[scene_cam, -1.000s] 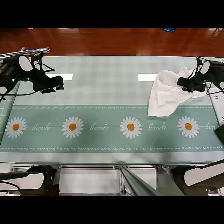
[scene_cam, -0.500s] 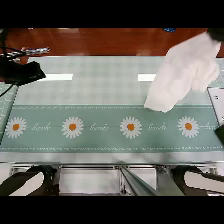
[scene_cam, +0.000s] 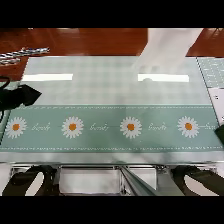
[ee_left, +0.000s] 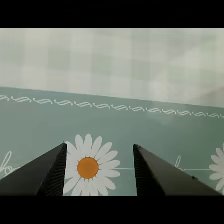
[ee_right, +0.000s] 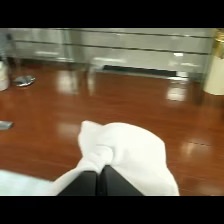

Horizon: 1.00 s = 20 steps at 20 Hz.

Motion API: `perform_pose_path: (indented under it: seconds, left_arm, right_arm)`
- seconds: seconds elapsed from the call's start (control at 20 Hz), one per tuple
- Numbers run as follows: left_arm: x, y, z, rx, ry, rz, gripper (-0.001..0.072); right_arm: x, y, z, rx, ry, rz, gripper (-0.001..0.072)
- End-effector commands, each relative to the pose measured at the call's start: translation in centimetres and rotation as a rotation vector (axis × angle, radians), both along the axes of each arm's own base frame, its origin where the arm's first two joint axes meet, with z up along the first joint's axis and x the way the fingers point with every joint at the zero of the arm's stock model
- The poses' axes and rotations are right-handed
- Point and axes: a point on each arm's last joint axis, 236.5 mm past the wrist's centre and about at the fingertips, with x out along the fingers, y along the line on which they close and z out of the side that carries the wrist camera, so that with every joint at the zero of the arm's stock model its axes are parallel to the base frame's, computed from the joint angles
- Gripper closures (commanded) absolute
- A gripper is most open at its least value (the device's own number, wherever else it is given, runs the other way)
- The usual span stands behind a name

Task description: Fold the shirts.

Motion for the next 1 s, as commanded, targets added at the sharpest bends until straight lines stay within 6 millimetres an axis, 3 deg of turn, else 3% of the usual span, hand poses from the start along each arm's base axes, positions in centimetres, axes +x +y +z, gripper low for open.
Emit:
perform_pose_path:
  seconds: [0.0, 0.15, 0.25, 0.4, 0.5, 0.55, 0.6, 0.65, 0.7, 0.75, 0.85, 0.9, 0.95]
  left_arm:
    - [-1.2, -0.3, -1.1, -0.008, -0.008, -0.004, 0.0199]
    - [-0.3, 0.2, -0.9, 0.002, -0.041, 0.012, 0.0199]
    - [0.2, 0.3, -1.2, 0.0, -0.053, 0.022, 0.0199]
    - [0.0, 0.3, -2.2, -0.002, -0.026, 0.021, 0.0199]
    - [-0.1, 0.2, -2.6, -0.003, -0.017, 0.02, 0.02]
    - [-0.1, 0.2, -2.9, -0.003, -0.01, 0.021, 0.02]
    - [-0.1, 0.3, -3.3, -0.003, -0.007, 0.024, 0.02]
    - [0.0, 0.3, -3.9, -0.008, -0.004, 0.028, 0.02]
    - [0.0, 0.2, -4.7, -0.015, 0.008, 0.032, 0.02]
    - [-0.2, 0.0, -5.7, -0.027, 0.033, 0.031, 0.02]
    - [-0.4, -0.1, -7.4, -0.03, 0.097, 0.027, 0.0199]
    - [-0.5, -0.1, -8.2, -0.032, 0.13, 0.024, 0.02]
    - [-0.5, -0.2, -8.9, -0.037, 0.161, 0.021, 0.02]
  right_arm:
    - [-4.3, 6.9, -4.0, -0.088, 0.173, 0.211, 0.0689]
    - [-6.9, 14.9, -11.4, -0.158, 0.379, 0.433, 0.0689]
    - [-8.4, 19.5, -18.8, -0.2, 0.546, 0.52, 0.0689]
    - [-10.5, 23.8, -31.7, -0.219, 0.798, 0.549, 0.0689]
    - [-11.4, 26.2, -38.5, -0.109, 0.94, 0.527, 0.0688]
    - [-11.7, 27.5, -40.6, -0.035, 1.001, 0.526, 0.0688]
    - [-11.8, 28.7, -42.2, 0.023, 1.05, 0.528, 0.0686]
    - [-11.6, 29.7, -43.0, 0.066, 1.067, 0.533, 0.0603]
    - [-11.2, 30.1, -43.2, 0.088, 1.071, 0.543, 0.0391]
    - [-10.2, 29.7, -42.6, 0.101, 1.063, 0.548, 0.0295]
    - [-7.1, 26.4, -39.1, 0.127, 1.029, 0.523, 0.0295]
    - [-5.0, 23.5, -36.9, 0.138, 0.991, 0.486, 0.0295]
    - [-2.7, 19.3, -34.6, 0.157, 0.939, 0.413, 0.0296]
